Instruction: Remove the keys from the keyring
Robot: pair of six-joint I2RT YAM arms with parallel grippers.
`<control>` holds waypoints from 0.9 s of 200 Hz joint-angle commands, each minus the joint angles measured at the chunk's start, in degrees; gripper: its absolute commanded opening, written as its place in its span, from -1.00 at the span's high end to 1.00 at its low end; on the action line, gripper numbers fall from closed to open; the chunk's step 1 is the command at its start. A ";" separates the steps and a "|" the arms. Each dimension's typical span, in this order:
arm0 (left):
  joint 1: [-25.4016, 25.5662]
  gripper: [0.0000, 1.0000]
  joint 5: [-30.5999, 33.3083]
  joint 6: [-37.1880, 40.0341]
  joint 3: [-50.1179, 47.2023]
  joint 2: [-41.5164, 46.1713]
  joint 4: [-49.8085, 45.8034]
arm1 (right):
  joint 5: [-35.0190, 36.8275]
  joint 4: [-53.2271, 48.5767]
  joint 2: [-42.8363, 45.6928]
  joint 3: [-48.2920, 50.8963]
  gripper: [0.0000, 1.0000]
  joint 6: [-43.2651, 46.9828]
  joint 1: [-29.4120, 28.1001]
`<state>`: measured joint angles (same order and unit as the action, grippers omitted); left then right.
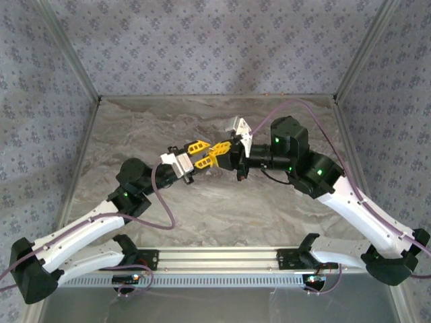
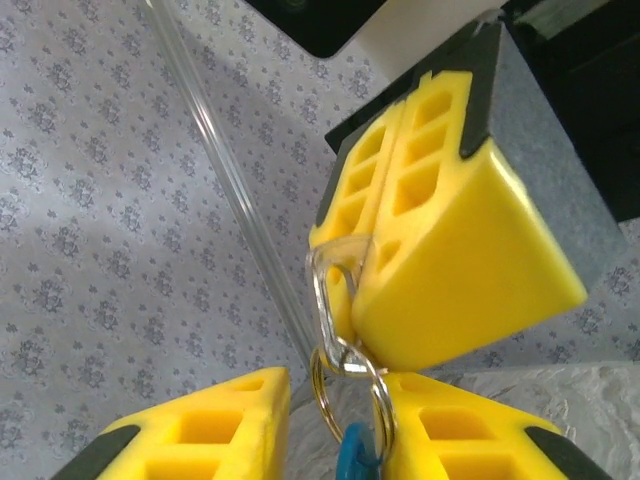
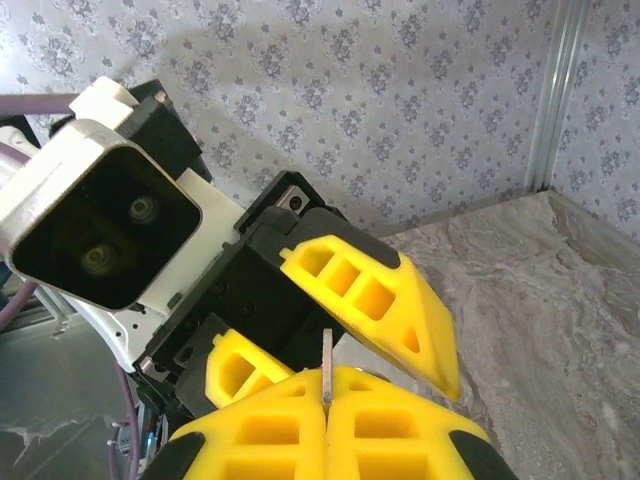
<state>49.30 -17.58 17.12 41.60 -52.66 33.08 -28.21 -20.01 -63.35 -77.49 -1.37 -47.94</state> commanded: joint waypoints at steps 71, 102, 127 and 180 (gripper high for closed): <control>0.47 0.30 -0.96 0.32 2.33 -1.69 4.05 | -2.98 3.12 1.41 0.86 1.00 -3.40 1.20; 0.52 0.35 -0.54 0.59 2.60 -2.17 4.79 | -3.43 3.35 1.57 1.05 1.00 -3.62 1.31; 0.49 0.38 -0.25 0.45 2.45 -2.49 6.09 | -3.76 3.30 1.48 1.08 1.00 -3.56 1.49; 0.49 0.63 -0.98 0.36 2.60 -2.27 5.77 | -4.21 3.84 1.93 1.86 1.00 -4.29 2.24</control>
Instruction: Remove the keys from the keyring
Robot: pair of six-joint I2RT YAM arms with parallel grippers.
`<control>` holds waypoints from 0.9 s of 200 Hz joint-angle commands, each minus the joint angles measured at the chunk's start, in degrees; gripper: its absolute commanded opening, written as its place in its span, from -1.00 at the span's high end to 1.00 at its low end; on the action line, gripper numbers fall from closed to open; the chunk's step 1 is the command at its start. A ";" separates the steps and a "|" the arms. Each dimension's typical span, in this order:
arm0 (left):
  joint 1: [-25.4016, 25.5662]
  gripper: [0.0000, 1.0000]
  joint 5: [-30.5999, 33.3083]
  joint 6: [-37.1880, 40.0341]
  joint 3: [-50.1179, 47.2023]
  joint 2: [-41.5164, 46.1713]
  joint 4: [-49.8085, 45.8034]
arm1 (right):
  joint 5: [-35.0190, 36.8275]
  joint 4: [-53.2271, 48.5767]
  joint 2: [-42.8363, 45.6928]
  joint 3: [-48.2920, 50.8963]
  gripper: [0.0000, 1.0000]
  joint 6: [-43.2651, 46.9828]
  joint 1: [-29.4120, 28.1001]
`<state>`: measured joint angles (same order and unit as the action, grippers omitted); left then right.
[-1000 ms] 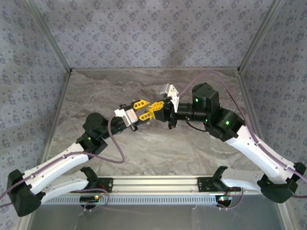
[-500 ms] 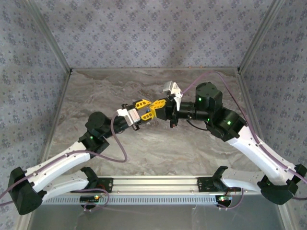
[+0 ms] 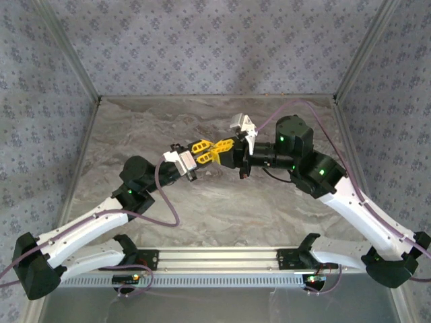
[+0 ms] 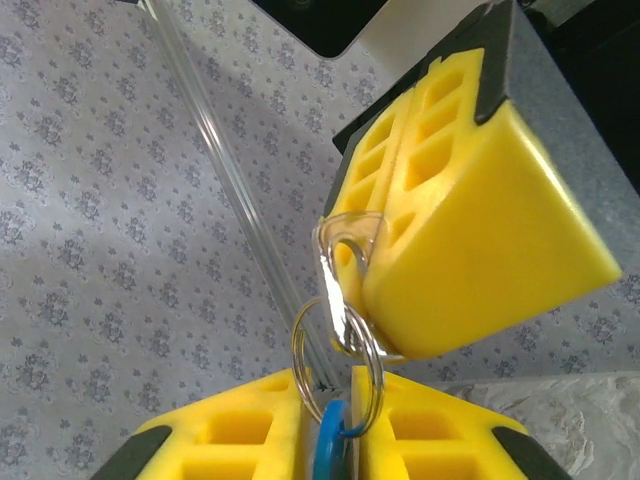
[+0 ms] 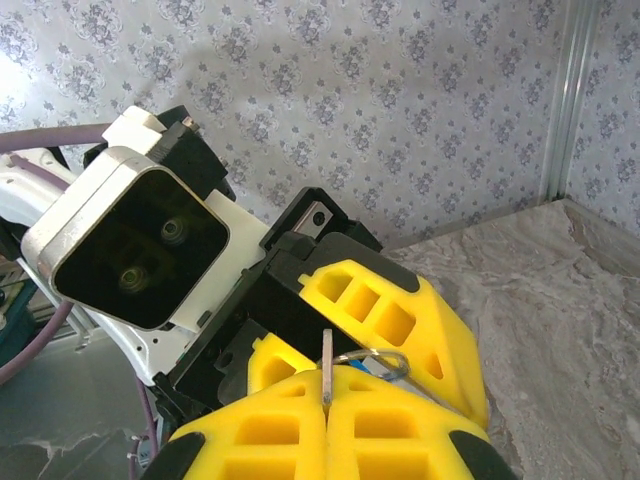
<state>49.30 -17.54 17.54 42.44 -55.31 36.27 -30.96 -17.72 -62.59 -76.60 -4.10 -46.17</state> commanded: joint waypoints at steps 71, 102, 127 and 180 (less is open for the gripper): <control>0.41 1.00 -4.28 -1.99 3.12 2.08 -2.15 | -0.69 3.46 2.18 2.95 1.00 -2.08 1.43; -0.17 1.00 -5.39 -6.12 4.62 2.56 -6.65 | 2.12 4.14 3.73 4.16 1.00 -0.18 1.35; -0.94 1.00 -6.19 -9.36 4.59 2.76 -7.75 | 5.69 4.98 5.17 5.49 1.00 2.93 0.04; -2.23 1.00 -6.49 -15.86 3.88 2.58 -6.72 | 17.50 7.28 8.02 10.77 1.00 14.87 -7.73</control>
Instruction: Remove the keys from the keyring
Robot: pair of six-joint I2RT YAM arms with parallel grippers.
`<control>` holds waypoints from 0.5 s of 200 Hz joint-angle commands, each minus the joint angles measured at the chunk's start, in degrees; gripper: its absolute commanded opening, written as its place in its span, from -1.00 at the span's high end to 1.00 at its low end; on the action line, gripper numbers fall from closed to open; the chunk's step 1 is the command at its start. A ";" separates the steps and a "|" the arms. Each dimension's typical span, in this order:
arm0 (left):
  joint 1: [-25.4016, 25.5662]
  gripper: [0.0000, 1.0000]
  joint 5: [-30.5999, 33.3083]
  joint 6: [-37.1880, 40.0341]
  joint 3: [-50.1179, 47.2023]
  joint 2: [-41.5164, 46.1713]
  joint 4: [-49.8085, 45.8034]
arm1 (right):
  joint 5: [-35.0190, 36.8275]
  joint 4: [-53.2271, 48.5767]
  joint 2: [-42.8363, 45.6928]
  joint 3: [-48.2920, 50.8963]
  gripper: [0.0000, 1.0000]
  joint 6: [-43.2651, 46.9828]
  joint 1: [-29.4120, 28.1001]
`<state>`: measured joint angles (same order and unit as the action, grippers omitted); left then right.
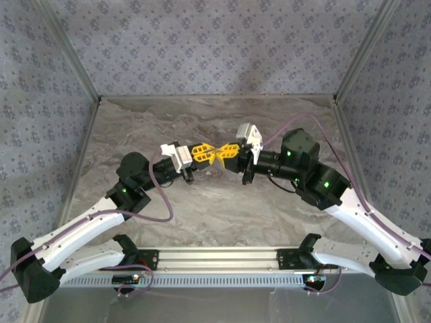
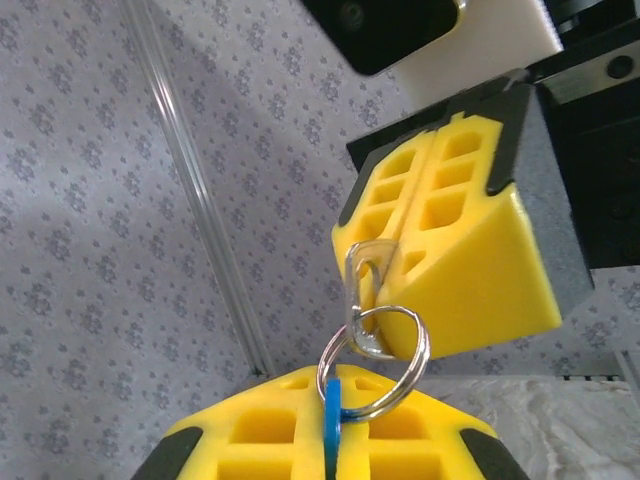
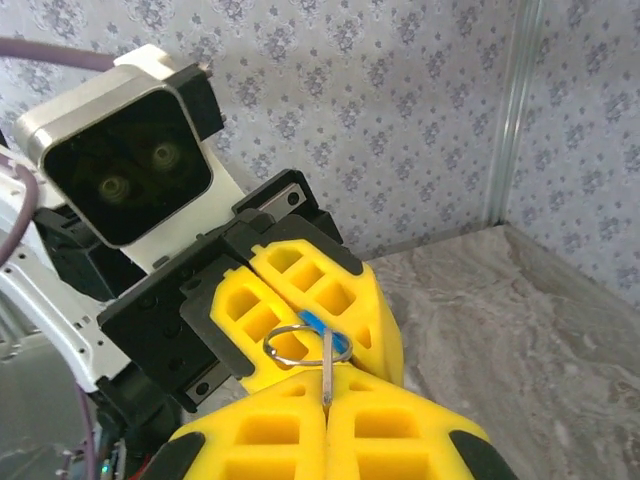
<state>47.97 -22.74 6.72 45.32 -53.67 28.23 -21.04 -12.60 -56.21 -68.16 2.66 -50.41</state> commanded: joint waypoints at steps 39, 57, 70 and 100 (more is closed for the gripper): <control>-1.79 1.00 -2.21 -8.86 1.26 0.80 0.90 | 16.14 7.75 5.41 8.34 1.00 19.37 -9.47; -2.09 1.00 -3.01 -10.56 1.08 0.85 1.42 | 17.74 8.36 6.08 9.21 1.00 21.56 -10.21; -2.22 1.00 -3.48 -11.68 1.07 0.67 1.46 | 19.12 8.49 6.22 9.69 1.00 24.20 -11.20; -2.44 1.00 -5.03 -13.44 0.82 0.91 2.04 | 22.84 11.60 7.41 12.52 1.00 29.07 -12.87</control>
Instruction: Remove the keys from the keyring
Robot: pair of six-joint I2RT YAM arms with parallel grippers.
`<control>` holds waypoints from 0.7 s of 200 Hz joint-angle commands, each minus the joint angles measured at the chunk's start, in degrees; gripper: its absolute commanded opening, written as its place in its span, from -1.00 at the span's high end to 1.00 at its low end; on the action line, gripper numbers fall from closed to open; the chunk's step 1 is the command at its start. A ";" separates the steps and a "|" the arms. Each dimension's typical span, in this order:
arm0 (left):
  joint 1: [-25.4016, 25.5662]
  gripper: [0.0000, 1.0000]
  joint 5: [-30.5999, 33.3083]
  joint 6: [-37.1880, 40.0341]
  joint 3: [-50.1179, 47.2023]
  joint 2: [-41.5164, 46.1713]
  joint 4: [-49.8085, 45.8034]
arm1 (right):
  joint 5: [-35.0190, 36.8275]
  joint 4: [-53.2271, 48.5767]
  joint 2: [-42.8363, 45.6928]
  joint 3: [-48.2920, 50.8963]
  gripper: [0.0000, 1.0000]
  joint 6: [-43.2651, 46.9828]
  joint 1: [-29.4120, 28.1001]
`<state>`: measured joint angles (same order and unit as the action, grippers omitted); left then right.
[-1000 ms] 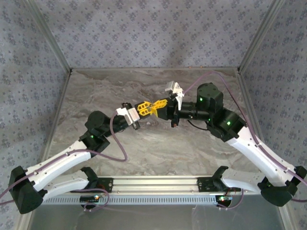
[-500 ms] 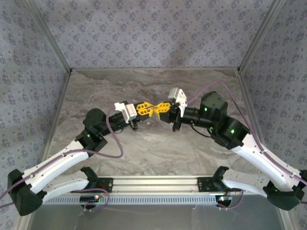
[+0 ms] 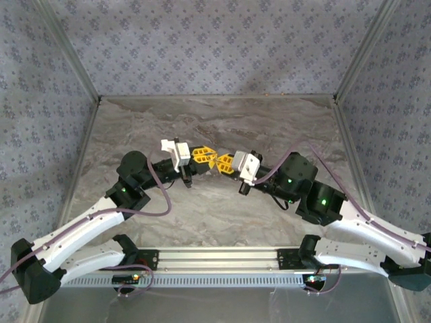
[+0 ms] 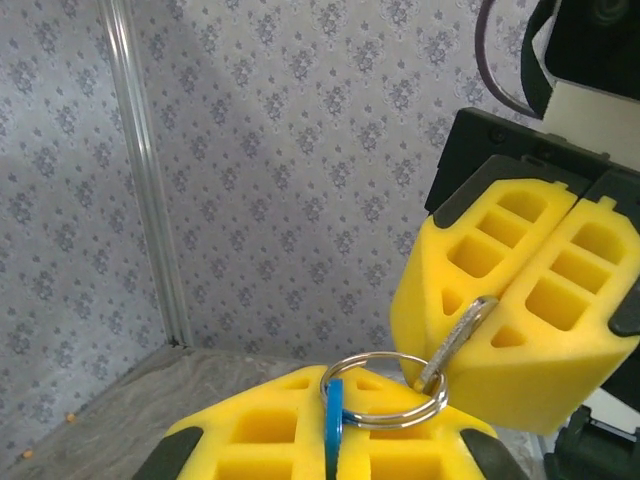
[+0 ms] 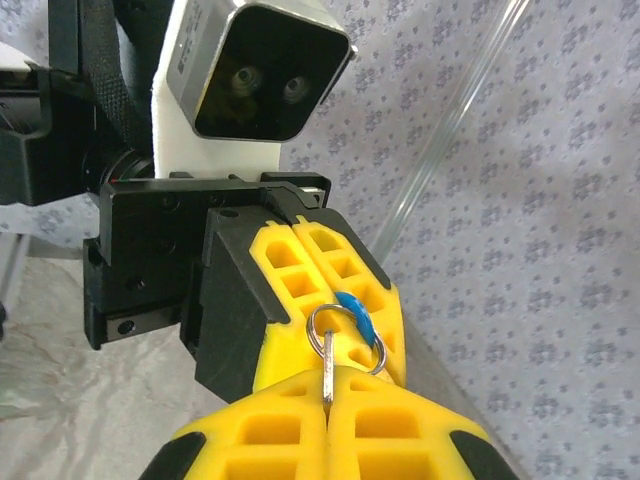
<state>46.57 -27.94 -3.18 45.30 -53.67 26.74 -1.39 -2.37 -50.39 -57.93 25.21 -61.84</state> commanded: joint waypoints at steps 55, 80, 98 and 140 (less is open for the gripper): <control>-1.94 1.00 -2.11 -6.95 1.72 0.61 3.29 | 5.63 2.94 2.14 4.35 1.00 12.48 -3.53; -2.87 1.00 -2.22 -9.65 1.64 0.66 4.45 | 6.84 3.09 2.44 5.75 1.00 17.08 -6.04; -3.54 1.00 -2.44 -11.39 1.79 0.50 4.63 | 6.79 3.15 2.97 6.97 1.00 20.18 -7.34; -5.73 1.00 -3.08 -17.73 1.55 -0.62 8.50 | 6.07 0.42 3.27 7.07 1.00 23.07 -8.90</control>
<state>44.21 -36.49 -14.15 45.28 -54.11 26.92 8.56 4.58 -48.18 -52.36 44.40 -68.75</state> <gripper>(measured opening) 0.078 0.055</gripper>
